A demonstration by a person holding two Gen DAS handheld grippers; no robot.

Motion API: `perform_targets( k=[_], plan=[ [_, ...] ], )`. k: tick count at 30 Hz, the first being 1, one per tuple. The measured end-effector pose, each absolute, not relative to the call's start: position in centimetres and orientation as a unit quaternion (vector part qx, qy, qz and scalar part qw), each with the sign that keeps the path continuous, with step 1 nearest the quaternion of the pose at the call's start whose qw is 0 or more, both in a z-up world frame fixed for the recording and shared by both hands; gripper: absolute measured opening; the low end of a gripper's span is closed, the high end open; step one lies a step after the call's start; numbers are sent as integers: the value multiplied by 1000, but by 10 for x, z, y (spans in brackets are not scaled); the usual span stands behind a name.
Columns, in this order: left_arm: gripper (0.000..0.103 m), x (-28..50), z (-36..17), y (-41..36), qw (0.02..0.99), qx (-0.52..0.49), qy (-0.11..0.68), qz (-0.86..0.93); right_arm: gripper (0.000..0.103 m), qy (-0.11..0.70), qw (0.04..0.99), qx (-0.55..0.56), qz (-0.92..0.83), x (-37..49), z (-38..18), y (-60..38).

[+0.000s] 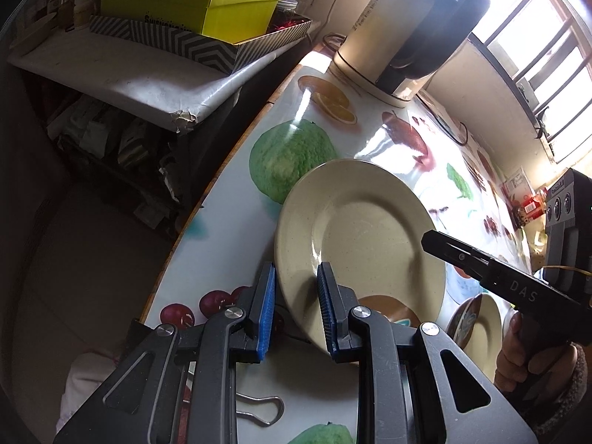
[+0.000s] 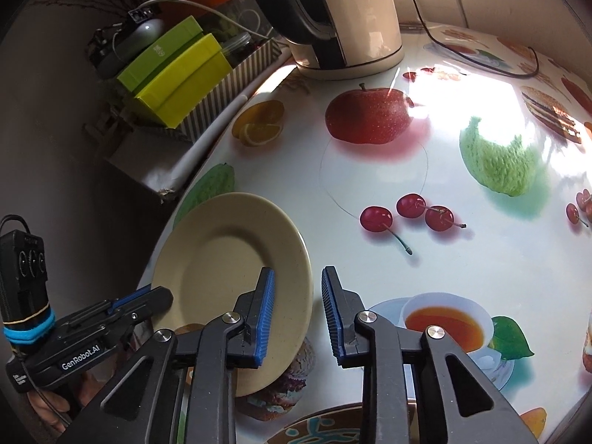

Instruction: Organize plates and bowls

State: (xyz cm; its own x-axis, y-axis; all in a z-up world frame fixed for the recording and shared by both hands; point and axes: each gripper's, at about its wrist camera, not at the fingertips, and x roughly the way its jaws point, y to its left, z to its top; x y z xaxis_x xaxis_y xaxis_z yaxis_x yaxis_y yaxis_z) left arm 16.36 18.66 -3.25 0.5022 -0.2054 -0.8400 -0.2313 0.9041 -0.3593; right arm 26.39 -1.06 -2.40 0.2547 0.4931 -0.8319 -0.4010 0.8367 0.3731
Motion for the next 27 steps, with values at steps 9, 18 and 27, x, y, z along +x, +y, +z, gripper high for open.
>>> perform_targets(
  k=[9,18,27],
  plan=[
    [24,164,-34,188,837,-224,499,8,18,544,787,52,286,264,-26,-11],
    [23,165,-33,185,838,-219,499,15,17,547,786,67,281,264,-27,-14],
    [23,165,-33,186,836,-221,502,16,16,545,788,71,277,262,-26,-15]
  ],
)
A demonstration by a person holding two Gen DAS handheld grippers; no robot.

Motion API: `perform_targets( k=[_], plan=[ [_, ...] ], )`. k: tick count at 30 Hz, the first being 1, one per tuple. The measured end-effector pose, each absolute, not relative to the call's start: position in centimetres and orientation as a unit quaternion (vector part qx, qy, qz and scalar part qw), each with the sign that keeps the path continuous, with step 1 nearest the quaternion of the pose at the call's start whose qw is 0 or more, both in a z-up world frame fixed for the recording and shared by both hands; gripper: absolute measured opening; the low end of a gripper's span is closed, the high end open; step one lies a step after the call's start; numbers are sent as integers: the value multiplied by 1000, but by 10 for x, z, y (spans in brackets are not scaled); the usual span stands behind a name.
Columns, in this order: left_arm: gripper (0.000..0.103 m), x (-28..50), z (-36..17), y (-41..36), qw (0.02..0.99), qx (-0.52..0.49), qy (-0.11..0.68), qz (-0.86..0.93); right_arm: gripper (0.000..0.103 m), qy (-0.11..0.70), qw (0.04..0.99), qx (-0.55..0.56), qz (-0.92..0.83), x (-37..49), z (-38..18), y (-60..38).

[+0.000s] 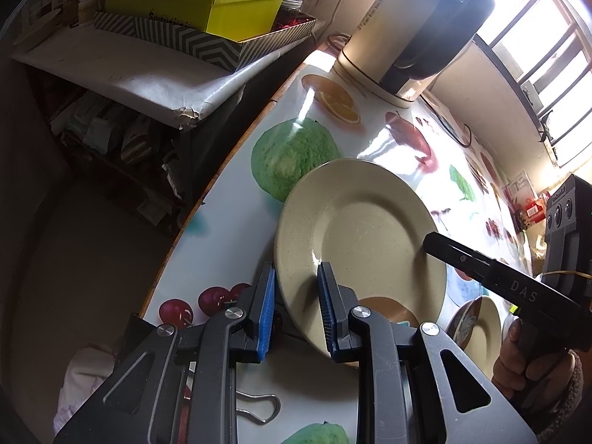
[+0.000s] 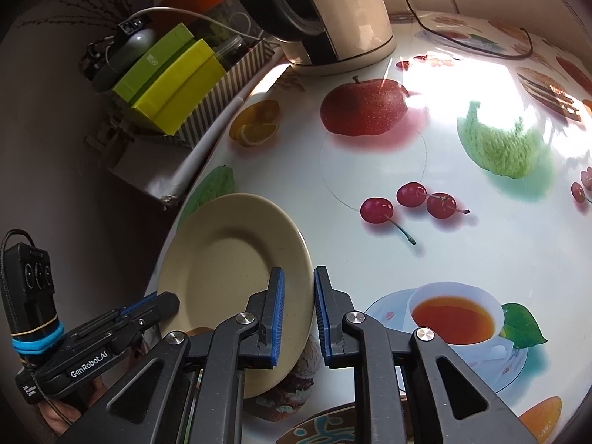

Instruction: Organize plates and bowls

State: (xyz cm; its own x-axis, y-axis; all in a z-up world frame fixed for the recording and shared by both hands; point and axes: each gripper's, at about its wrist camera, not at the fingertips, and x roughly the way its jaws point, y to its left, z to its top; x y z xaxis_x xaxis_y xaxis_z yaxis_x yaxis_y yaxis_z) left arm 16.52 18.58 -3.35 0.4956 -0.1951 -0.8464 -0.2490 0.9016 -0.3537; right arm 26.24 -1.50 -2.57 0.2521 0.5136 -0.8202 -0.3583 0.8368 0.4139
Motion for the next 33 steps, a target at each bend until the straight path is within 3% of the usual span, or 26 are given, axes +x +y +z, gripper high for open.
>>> perform_targets(
  k=[33],
  plan=[
    [23,145,3,163,852,-209,480,-5,16,512,808,93,277,238,17,-45]
  ],
)
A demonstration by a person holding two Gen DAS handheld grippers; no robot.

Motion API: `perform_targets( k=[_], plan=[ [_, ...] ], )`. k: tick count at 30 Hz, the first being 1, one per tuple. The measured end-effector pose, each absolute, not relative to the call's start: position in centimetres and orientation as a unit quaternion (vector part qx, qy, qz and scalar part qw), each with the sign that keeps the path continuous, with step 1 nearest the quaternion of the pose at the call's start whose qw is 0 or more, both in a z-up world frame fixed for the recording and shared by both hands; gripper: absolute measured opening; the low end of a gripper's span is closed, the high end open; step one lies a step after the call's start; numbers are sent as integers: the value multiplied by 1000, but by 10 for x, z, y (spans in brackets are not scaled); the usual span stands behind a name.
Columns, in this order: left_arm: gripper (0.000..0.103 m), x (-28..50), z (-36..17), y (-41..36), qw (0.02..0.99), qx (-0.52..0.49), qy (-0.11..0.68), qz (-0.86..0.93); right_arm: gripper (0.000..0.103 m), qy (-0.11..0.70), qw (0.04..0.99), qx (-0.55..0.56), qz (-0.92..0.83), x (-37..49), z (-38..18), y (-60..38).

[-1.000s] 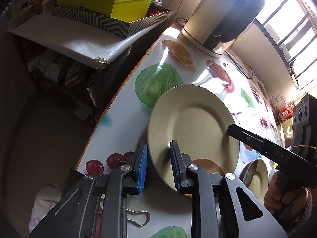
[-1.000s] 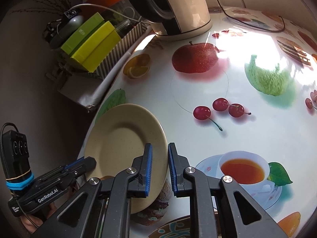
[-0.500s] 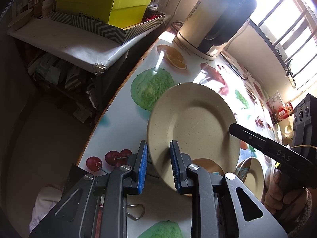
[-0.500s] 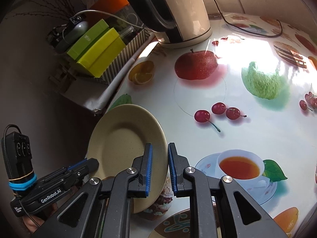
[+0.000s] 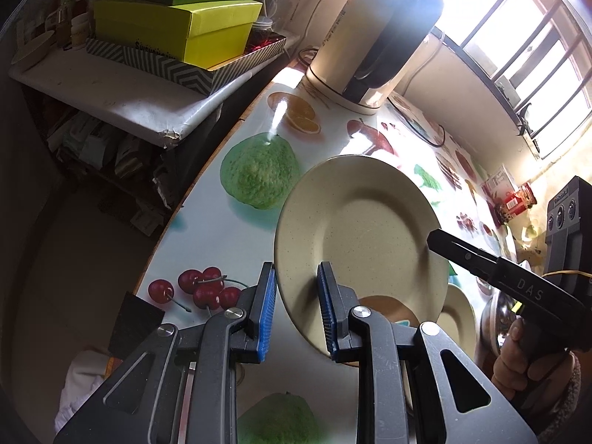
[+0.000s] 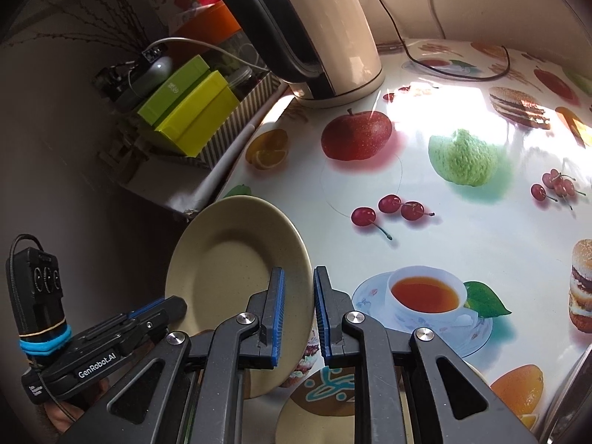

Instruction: Organize plates and bowls

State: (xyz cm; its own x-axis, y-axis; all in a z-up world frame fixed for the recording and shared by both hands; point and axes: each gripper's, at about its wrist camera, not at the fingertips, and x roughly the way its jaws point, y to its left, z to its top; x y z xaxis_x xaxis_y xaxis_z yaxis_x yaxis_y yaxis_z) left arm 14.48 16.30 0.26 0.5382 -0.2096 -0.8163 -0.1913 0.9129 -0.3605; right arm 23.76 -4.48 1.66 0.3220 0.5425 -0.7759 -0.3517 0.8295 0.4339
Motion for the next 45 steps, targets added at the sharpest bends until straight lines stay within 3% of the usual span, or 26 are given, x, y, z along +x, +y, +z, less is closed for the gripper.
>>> perform_targets(
  k=[45],
  plan=[
    [24,126,-4,61,838,-157,515,-87,16,509,823,156,198,168,13,-165]
  ],
)
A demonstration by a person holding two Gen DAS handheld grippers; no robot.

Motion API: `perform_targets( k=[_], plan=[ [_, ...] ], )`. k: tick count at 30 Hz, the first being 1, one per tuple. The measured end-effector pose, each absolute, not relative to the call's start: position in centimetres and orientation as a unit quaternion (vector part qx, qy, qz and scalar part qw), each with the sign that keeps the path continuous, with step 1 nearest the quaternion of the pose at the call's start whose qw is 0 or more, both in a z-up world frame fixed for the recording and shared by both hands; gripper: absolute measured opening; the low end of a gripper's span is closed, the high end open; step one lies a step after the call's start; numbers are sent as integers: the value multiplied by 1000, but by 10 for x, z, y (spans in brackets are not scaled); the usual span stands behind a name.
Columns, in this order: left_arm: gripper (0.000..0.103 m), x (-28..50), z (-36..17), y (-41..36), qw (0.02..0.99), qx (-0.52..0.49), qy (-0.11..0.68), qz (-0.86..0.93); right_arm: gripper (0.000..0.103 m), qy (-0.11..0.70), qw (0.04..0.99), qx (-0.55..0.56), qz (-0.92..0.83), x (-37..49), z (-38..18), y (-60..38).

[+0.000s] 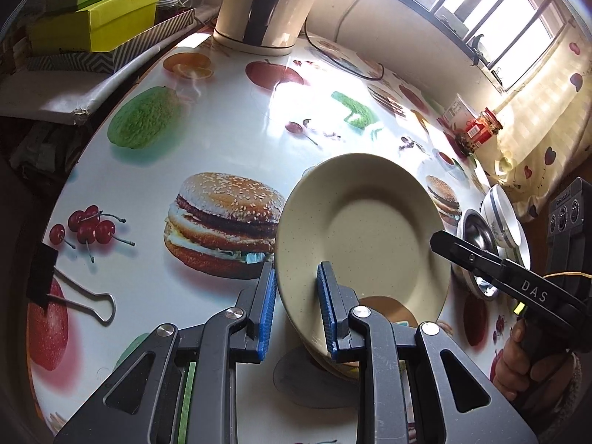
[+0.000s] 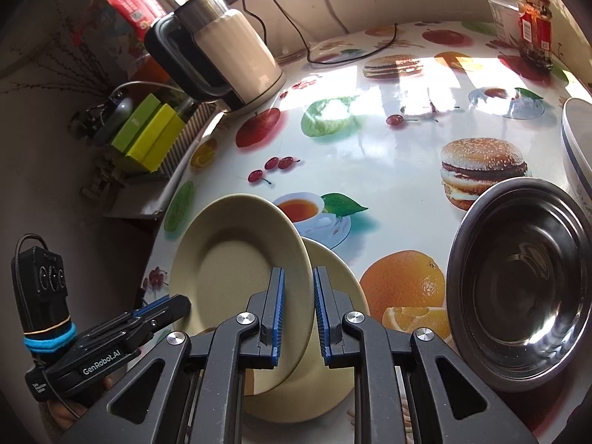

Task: Organize plates and bowls
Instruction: 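Carry the held beige plates beside the steel bowl with both grippers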

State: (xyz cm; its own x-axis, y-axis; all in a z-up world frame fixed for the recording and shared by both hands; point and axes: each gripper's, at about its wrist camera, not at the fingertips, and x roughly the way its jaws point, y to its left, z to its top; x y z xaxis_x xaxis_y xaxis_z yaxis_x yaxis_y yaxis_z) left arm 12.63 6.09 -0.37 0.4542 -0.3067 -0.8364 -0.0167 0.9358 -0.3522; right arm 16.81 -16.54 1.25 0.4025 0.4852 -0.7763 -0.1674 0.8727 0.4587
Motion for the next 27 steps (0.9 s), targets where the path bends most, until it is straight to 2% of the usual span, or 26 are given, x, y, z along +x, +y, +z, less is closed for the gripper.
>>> perform_targets(
  k=[27],
  plan=[
    [24,122,-14,43,828,-142,533,-94,16,524,814,171,181,152,-1,-187]
  ],
)
